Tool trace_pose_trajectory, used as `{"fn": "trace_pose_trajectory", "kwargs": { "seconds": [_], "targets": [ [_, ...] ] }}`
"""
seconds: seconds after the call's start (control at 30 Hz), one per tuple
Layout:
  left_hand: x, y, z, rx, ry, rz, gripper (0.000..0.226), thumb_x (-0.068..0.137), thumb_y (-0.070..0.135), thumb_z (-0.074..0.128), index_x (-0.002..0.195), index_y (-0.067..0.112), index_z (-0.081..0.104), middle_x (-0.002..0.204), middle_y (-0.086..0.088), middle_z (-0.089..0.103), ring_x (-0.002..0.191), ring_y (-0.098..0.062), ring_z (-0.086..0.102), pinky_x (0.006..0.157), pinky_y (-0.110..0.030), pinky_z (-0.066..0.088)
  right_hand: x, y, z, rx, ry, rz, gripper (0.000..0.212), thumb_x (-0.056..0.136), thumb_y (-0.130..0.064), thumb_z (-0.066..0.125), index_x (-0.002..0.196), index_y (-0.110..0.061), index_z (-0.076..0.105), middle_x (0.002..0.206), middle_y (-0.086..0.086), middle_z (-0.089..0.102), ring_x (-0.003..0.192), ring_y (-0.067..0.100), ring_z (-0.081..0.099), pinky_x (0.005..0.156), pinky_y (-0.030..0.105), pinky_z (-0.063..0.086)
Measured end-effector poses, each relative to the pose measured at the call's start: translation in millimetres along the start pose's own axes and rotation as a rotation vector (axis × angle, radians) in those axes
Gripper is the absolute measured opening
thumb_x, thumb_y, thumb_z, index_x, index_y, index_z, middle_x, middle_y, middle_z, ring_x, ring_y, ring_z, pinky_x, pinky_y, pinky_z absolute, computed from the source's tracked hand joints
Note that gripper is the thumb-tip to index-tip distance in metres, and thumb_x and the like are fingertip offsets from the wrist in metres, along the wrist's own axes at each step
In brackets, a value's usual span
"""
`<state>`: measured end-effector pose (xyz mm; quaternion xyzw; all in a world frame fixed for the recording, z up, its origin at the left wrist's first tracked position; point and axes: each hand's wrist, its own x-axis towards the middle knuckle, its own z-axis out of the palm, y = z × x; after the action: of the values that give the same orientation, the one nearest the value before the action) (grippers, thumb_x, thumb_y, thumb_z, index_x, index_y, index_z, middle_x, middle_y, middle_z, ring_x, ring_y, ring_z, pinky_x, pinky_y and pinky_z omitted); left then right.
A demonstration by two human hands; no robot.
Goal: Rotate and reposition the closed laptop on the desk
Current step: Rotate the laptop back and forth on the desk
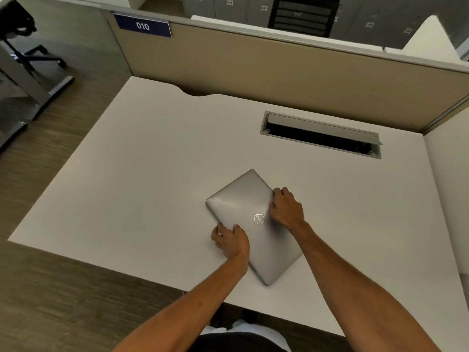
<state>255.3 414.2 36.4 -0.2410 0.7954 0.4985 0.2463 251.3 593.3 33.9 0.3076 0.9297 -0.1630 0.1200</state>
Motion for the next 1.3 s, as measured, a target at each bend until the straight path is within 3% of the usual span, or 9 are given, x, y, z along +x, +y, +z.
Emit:
{"fn": "trace_pose_trajectory", "kwargs": {
  "seconds": [0.23,0.47,0.73,0.83,0.97,1.03,1.17,1.23,1.3],
  "targets": [
    [3.2,8.0,7.9,-0.128,0.046,-0.087,0.058,0.101,0.018,0.054,0.157,0.008,0.040,0.162,-0.007,0.028,0.143,-0.037,0.036,0.114,-0.047,0.039,-1.7,-5.5,0.3,0.061,-0.013,0.086,0.037,0.101,-0.026,0.049,0.132,-0.006,0.052,0.136,0.014,0.049,0.126,0.036,0.049,0.091,0.053,0.053],
    [0.0,21.5,7.8,-0.273,0.096,-0.175,0.057,0.094,0.010,0.059,0.149,0.004,0.047,0.158,-0.010,0.034,0.141,-0.037,0.038,0.112,-0.048,0.040,7.4,-10.7,-7.0,0.190,-0.067,0.221,0.037,0.099,-0.026,0.057,0.129,-0.004,0.055,0.140,0.015,0.049,0.135,0.036,0.045,0.103,0.052,0.044],
    [-5.1,28.8,7.3,-0.400,0.071,-0.227,0.070,0.085,0.013,0.063,0.155,0.012,0.050,0.160,-0.008,0.038,0.144,-0.036,0.041,0.115,-0.055,0.043,7.3,-1.5,-8.0,0.362,-0.053,0.345,0.034,0.089,-0.025,0.067,0.120,-0.012,0.061,0.129,0.011,0.054,0.124,0.034,0.054,0.098,0.048,0.046],
    [-8.9,30.6,3.4,-0.374,0.013,-0.200,0.085,0.072,0.025,0.062,0.156,0.016,0.048,0.154,-0.013,0.043,0.141,-0.037,0.043,0.114,-0.058,0.045,4.6,6.8,-10.3,0.447,-0.034,0.392,0.031,0.080,-0.027,0.072,0.108,-0.015,0.063,0.117,0.008,0.063,0.106,0.033,0.062,0.093,0.046,0.053],
    [-6.7,30.7,-1.9,-0.298,-0.030,-0.163,0.077,0.085,0.020,0.065,0.159,0.019,0.045,0.156,-0.013,0.043,0.145,-0.035,0.038,0.117,-0.055,0.041,-8.0,16.7,-9.1,0.534,-0.024,0.428,0.025,0.081,-0.023,0.074,0.101,-0.012,0.064,0.102,0.006,0.067,0.093,0.030,0.063,0.080,0.038,0.049],
    [-1.0,32.8,-5.6,-0.261,-0.062,-0.149,0.078,0.081,0.025,0.064,0.157,0.019,0.049,0.156,-0.011,0.045,0.144,-0.036,0.041,0.116,-0.057,0.042,-15.9,21.3,-5.3,0.599,0.005,0.469,0.025,0.081,-0.020,0.074,0.103,-0.010,0.066,0.101,0.007,0.070,0.089,0.029,0.062,0.075,0.034,0.046],
    [22.3,33.8,-8.9,-0.168,-0.107,-0.087,0.082,0.066,0.033,0.058,0.147,0.021,0.060,0.147,-0.011,0.059,0.135,-0.039,0.054,0.111,-0.062,0.051,-36.1,25.0,1.4,0.758,0.058,0.556,0.026,0.082,-0.018,0.077,0.102,-0.012,0.061,0.096,0.005,0.066,0.091,0.029,0.066,0.084,0.038,0.055],
    [31.8,40.3,-9.8,-0.115,-0.121,-0.067,0.078,0.064,0.034,0.057,0.139,0.018,0.066,0.139,-0.013,0.065,0.130,-0.038,0.058,0.108,-0.058,0.053,-45.3,27.0,10.7,0.845,0.080,0.617,0.028,0.082,-0.020,0.079,0.100,-0.014,0.059,0.098,0.007,0.068,0.094,0.031,0.069,0.091,0.042,0.058],
    [44.6,46.1,-6.4,-0.079,-0.134,-0.049,0.074,0.062,0.034,0.056,0.133,0.017,0.071,0.132,-0.012,0.069,0.126,-0.038,0.060,0.103,-0.053,0.055,-55.2,27.2,19.8,0.934,0.097,0.683,0.029,0.082,-0.021,0.080,0.101,-0.014,0.059,0.103,0.012,0.071,0.095,0.033,0.070,0.088,0.041,0.058]
  ]
}}
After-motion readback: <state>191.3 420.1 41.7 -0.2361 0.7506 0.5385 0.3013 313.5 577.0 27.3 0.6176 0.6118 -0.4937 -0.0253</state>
